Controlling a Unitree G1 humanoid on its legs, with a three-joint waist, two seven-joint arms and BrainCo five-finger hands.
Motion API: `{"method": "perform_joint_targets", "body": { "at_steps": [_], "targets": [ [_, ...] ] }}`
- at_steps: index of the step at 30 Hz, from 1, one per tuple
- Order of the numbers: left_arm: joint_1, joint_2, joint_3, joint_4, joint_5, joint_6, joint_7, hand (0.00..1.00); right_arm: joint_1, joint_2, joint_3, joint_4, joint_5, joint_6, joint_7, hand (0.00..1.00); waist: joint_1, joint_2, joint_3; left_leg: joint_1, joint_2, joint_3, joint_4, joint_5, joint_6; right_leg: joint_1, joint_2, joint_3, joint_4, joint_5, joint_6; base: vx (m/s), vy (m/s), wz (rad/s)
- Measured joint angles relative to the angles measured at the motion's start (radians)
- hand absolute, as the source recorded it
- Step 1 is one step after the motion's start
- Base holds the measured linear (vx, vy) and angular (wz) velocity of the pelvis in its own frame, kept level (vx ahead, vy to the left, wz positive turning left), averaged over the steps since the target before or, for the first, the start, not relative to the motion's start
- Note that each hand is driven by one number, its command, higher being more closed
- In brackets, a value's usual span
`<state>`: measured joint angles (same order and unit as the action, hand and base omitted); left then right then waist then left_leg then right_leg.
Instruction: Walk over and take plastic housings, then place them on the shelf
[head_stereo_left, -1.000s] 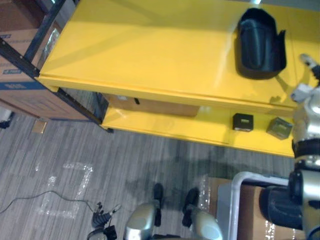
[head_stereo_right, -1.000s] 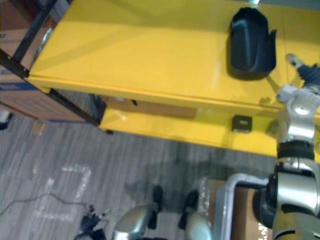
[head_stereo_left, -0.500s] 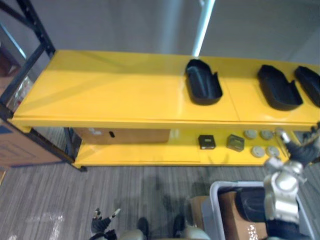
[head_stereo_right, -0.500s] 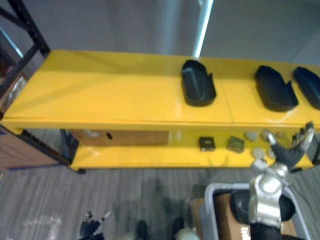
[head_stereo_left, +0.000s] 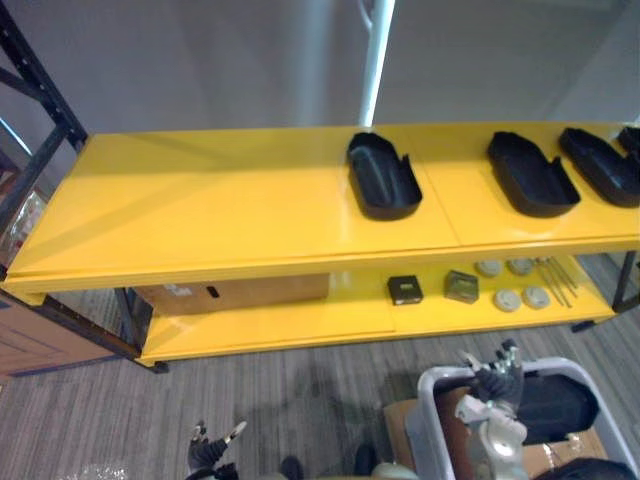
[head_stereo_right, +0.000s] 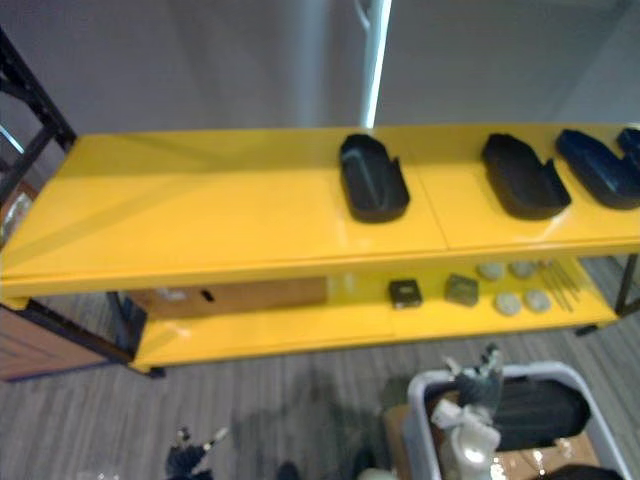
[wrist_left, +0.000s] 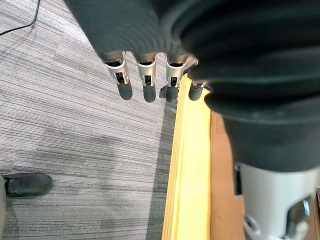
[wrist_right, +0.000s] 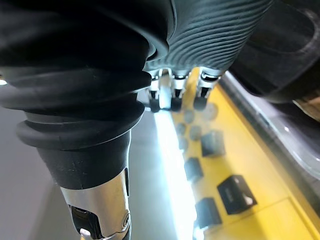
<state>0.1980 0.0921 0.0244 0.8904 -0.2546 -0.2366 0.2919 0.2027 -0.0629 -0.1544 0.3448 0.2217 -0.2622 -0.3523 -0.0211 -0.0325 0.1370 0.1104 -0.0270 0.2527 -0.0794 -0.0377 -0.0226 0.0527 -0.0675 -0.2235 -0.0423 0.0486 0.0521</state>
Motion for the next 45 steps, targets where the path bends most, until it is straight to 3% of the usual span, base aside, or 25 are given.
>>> {"method": "perform_joint_targets", "body": {
  "at_steps": [6,11,13,15,19,20,24,28,31,32,34,35,37,40,41,43,45],
  "targets": [
    [-0.011,0.0,-0.005,0.033,0.075,0.0,-0.04,0.0,0.001,0.001,0.033,0.0,-0.01,-0.014,-0.024,0.0,0.005,-0.001,-0.004,0.01,0.002,0.023,0.0,-0.009,-0.003,0.002,0.002,0.017,0.001,-0.003,0.001,-0.05,-0.011,-0.12],
    [-0.031,0.017,-0.011,0.039,0.155,0.062,-0.086,0.0,0.007,0.0,0.047,-0.03,-0.017,-0.015,-0.041,0.0,0.002,-0.003,-0.015,0.009,0.011,0.087,-0.005,-0.022,-0.002,-0.027,0.017,0.079,0.002,0.003,-0.003,-0.04,-0.018,-0.38],
    [-0.056,0.029,-0.03,0.058,0.23,0.098,-0.117,0.0,0.024,-0.009,0.046,-0.069,-0.043,-0.012,-0.045,0.0,-0.006,-0.003,-0.022,0.011,0.017,0.12,-0.004,-0.03,-0.006,-0.038,0.026,0.107,0.002,0.005,-0.004,0.01,-0.021,-0.42],
    [-0.078,0.046,-0.068,0.076,0.3,0.145,-0.149,0.0,0.038,-0.021,0.043,-0.132,-0.043,-0.002,-0.043,0.0,-0.035,-0.002,-0.027,0.016,0.025,0.172,0.005,-0.04,-0.013,-0.053,0.037,0.153,0.002,0.012,-0.007,0.04,-0.009,-0.6],
    [-0.109,0.065,-0.129,0.109,0.343,0.201,-0.191,0.0,0.06,-0.033,0.009,-0.177,-0.039,0.004,-0.029,0.0,-0.064,-0.003,-0.027,0.037,0.045,0.252,0.057,-0.083,-0.032,-0.05,0.057,0.226,0.001,0.019,-0.007,0.07,-0.018,-0.65],
    [-0.117,0.064,-0.151,0.115,0.343,0.22,-0.199,0.0,0.073,-0.045,0.004,-0.183,-0.039,0.004,-0.015,0.0,-0.084,-0.002,-0.027,0.04,0.05,0.263,0.073,-0.095,-0.037,-0.048,0.06,0.232,0.002,0.019,-0.007,0.04,-0.033,-0.39],
    [-0.129,0.051,-0.213,0.116,0.34,0.241,-0.216,0.0,0.104,-0.053,0.0,-0.183,-0.038,0.004,0.007,0.0,-0.116,0.007,-0.023,0.045,0.062,0.308,0.119,-0.127,-0.043,-0.048,0.067,0.279,0.007,0.018,-0.007,-0.01,-0.02,-0.36],
    [-0.13,0.048,-0.232,0.113,0.324,0.26,-0.212,0.0,0.096,-0.059,0.011,-0.183,-0.051,0.001,0.026,0.0,-0.117,0.023,-0.012,0.017,0.094,0.29,0.264,-0.192,-0.025,-0.047,0.082,0.329,0.018,0.019,-0.007,-0.09,-0.029,-0.37],
    [-0.129,0.03,-0.2,0.112,0.289,0.258,-0.196,0.0,0.047,-0.143,0.086,-0.183,-0.092,-0.002,0.028,0.0,-0.099,0.047,0.004,-0.075,0.1,0.064,0.478,-0.239,0.037,-0.059,0.09,0.429,0.033,0.015,0.005,-0.09,0.005,-0.88],
    [-0.125,0.018,-0.187,0.112,0.27,0.252,-0.188,0.0,0.017,-0.186,0.107,-0.183,-0.091,-0.002,0.028,0.0,-0.088,0.073,0.003,-0.1,0.09,-0.032,0.516,-0.264,0.034,-0.07,0.1,0.472,0.029,0.026,0.007,-0.11,0.082,-1.13],
    [-0.118,0.016,-0.184,0.111,0.26,0.22,-0.185,0.0,-0.028,-0.222,0.116,-0.183,-0.085,-0.003,0.026,0.0,-0.071,0.107,0.005,-0.095,0.082,-0.125,0.496,-0.306,0.007,-0.106,0.123,0.499,0.026,0.036,-0.002,-0.17,0.138,-1.0],
    [-0.118,0.023,-0.184,0.111,0.258,0.209,-0.185,0.0,-0.049,-0.226,0.118,-0.183,-0.075,-0.006,0.026,0.0,-0.068,0.111,0.009,-0.097,0.082,-0.137,0.457,-0.34,0.018,-0.128,0.127,0.492,0.025,0.044,-0.003,-0.2,0.163,-0.67],
    [-0.121,0.046,-0.179,0.103,0.2,0.174,-0.181,0.0,-0.073,-0.22,0.119,-0.18,-0.055,-0.014,0.028,0.0,-0.063,0.081,0.034,-0.117,0.067,-0.118,0.457,-0.338,0.026,-0.15,0.113,0.483,0.027,0.071,0.001,-0.15,0.098,-0.33],
    [-0.119,0.051,-0.159,0.103,-0.032,0.114,-0.133,0.0,-0.097,-0.22,0.117,-0.18,-0.002,-0.044,0.031,0.0,-0.046,0.045,0.058,-0.171,0.048,-0.11,0.468,-0.333,0.032,-0.208,0.085,0.468,0.037,0.09,0.005,-0.09,0.047,-0.09],
    [-0.121,0.044,-0.151,0.098,-0.061,0.09,-0.122,0.0,-0.117,-0.22,0.115,-0.18,0.001,-0.049,0.028,0.0,-0.044,0.037,0.068,-0.199,0.042,-0.124,0.485,-0.331,0.037,-0.228,0.08,0.464,0.046,0.094,0.004,-0.03,0.041,0.47],
    [-0.121,0.029,-0.148,0.063,-0.035,0.046,-0.104,0.0,-0.154,-0.218,0.116,-0.175,0.002,-0.075,0.017,0.0,-0.04,0.044,0.105,-0.254,0.038,-0.167,0.543,-0.334,0.039,-0.26,0.076,0.431,0.069,0.099,0.015,-0.01,0.033,0.5],
    [-0.119,0.016,-0.138,-0.009,0.103,0.009,-0.07,0.0,-0.183,-0.192,0.133,-0.164,0.045,-0.09,-0.027,0.0,0.009,0.043,0.165,-0.255,0.036,-0.197,0.586,-0.338,0.035,-0.259,0.09,0.422,0.104,0.107,0.029,0.0,0.031,0.17]
  ]
}}
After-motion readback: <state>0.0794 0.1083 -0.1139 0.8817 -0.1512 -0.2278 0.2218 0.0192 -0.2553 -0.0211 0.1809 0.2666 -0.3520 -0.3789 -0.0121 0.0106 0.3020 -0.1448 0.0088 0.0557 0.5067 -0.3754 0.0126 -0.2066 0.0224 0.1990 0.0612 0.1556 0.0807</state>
